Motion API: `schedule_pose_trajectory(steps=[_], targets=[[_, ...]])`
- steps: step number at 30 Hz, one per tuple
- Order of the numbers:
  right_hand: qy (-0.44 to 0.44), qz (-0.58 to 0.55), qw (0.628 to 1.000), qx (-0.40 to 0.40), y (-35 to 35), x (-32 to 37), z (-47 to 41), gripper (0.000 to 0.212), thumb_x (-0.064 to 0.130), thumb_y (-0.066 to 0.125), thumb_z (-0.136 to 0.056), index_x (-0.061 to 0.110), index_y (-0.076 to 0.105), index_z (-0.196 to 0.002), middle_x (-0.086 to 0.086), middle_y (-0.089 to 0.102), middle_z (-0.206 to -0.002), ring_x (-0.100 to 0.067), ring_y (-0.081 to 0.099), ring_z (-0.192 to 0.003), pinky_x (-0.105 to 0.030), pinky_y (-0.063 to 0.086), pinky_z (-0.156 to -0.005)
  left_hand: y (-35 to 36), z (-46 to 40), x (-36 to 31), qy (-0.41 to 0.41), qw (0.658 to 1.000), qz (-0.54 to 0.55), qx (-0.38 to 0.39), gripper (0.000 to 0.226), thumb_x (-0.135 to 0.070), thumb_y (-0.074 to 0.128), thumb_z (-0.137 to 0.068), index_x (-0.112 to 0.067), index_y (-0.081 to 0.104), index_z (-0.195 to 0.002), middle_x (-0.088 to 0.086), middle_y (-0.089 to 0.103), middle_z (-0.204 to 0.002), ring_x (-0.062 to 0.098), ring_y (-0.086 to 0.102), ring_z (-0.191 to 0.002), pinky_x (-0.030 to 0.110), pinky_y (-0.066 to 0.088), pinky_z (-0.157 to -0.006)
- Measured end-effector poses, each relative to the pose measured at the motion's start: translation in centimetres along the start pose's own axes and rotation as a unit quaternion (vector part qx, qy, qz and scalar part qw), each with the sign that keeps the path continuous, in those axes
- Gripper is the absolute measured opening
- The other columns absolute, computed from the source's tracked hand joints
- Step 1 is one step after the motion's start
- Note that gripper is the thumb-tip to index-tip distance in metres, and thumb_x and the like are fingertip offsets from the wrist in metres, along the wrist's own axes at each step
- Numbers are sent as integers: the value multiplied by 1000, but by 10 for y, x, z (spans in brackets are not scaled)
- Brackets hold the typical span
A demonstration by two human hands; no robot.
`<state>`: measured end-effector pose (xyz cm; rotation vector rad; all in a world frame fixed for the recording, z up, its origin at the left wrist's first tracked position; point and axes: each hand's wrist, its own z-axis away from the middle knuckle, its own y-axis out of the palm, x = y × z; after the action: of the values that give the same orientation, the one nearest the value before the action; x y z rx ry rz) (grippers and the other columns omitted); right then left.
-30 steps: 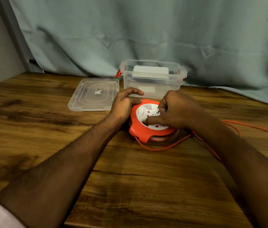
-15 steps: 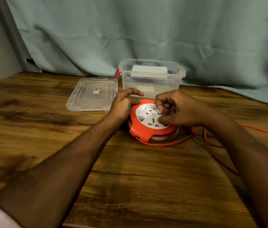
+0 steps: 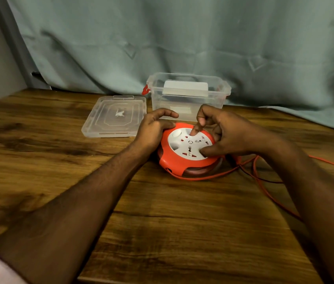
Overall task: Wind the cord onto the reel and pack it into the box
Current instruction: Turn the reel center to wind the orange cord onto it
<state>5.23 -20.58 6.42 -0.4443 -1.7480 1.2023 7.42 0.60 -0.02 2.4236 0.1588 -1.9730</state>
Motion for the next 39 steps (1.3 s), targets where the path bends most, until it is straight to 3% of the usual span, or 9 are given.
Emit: schedule_pose_trajectory(steps=[4, 8, 11, 18, 24, 30, 33, 36, 39], targets=[[1, 0, 1000, -6, -2, 4, 3, 54, 10, 92, -71, 14, 47, -100, 0, 73, -111, 23, 57, -59, -6, 46, -49, 0, 1, -1, -2, 1000, 15, 9, 34, -6, 62, -75, -8, 71, -108, 36, 69, -98, 38, 67, -77, 46, 54, -72], [3, 52, 998, -22, 1, 8, 4, 58, 32, 96, -62, 23, 46, -90, 4, 75, -99, 15, 60, -62, -32, 52, -60, 0, 1, -2, -9, 1000, 18, 10, 38, -11, 62, -71, -12, 71, -107, 33, 71, -98, 40, 68, -80, 49, 57, -73], [3, 85, 995, -43, 11, 15, 3, 54, 55, 88, -56, 25, 52, -84, 3, 72, -81, -9, 67, -73, -46, 59, -66, 0, 1, -1, -12, 999, 29, 9, 36, -9, 61, -71, -10, 71, -106, 31, 71, -92, 38, 67, -77, 46, 55, -71], [-36, 170, 979, -107, 25, 20, -3, 56, 65, 76, -68, 17, 51, -51, 7, 48, -46, -9, 47, -51, -29, 40, -57, 0, 0, -4, -6, 1000, 29, 8, 33, -4, 60, -76, -6, 71, -107, 34, 71, -96, 39, 68, -79, 45, 55, -73], [-7, 146, 977, -155, 41, 25, -9, 59, 61, 75, -78, 19, 51, -44, 8, 49, -53, -10, 49, -58, -35, 46, -65, 0, 2, -5, -1, 999, 30, 19, 30, 6, 54, -85, -3, 69, -109, 36, 70, -100, 42, 68, -82, 52, 56, -77], [8, 155, 974, -164, 43, 27, -9, 46, 59, 74, -81, 22, 60, -58, 10, 53, -61, -9, 52, -63, -29, 38, -61, 0, 2, -4, -3, 999, 33, 11, 30, 6, 54, -84, -4, 69, -109, 33, 72, -97, 40, 69, -80, 51, 57, -76], [-34, 121, 984, -125, 25, 19, -4, 15, 41, 77, -81, 30, 67, -83, 12, 64, -74, -1, 56, -65, -25, 40, -61, -1, 1, -3, -6, 999, 31, 8, 30, 3, 56, -83, -4, 69, -109, 32, 72, -97, 44, 70, -84, 57, 57, -78], [-67, 69, 995, -11, 8, 11, 3, 40, 14, 79, -79, 34, 67, -111, 23, 57, -89, 19, 54, -76, -9, 38, -58, -1, 0, -1, -9, 1000, 23, 12, 31, -1, 57, -80, -7, 70, -108, 26, 75, -95, 48, 71, -90, 57, 57, -80], [-62, 67, 996, 21, 5, 1, 1, 52, 12, 81, -80, 33, 62, -124, 20, 60, -107, 22, 55, -79, -7, 46, -60, -1, 2, -2, -10, 1000, 23, 11, 30, 3, 56, -82, -8, 71, -106, 24, 76, -91, 41, 72, -81, 50, 57, -75]])
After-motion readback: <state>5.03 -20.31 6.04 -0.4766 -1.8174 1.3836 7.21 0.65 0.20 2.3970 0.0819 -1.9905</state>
